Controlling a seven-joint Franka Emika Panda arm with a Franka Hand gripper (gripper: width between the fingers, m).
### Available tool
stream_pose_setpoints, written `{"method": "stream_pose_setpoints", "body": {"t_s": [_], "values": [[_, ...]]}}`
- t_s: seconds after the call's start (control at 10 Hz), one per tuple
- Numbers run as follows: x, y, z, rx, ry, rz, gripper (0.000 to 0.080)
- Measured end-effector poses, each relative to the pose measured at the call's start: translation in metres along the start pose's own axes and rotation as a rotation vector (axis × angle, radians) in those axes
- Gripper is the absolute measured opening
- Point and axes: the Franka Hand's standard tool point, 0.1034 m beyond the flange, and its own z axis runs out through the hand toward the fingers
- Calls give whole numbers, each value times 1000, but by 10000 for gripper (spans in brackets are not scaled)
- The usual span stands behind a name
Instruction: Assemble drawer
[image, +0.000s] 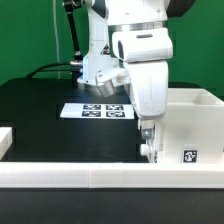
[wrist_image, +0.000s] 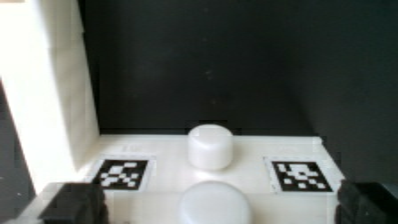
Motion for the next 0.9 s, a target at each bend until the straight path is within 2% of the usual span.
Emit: {"method": "stream_pose_setpoints", "body": {"t_s": [0.3, 0.4, 0.6, 0.7, 0.8, 0.9], "values": [[4, 0, 0, -1, -2, 19, 649], [-3, 0, -1, 3, -5, 12, 649], [-29, -2, -5, 13, -18, -15, 649], [-44, 1, -10, -13, -26, -23, 649], [-59, 0, -15, -60, -37, -18, 649], [-67, -5, -19, -98, -43, -4, 649]]}}
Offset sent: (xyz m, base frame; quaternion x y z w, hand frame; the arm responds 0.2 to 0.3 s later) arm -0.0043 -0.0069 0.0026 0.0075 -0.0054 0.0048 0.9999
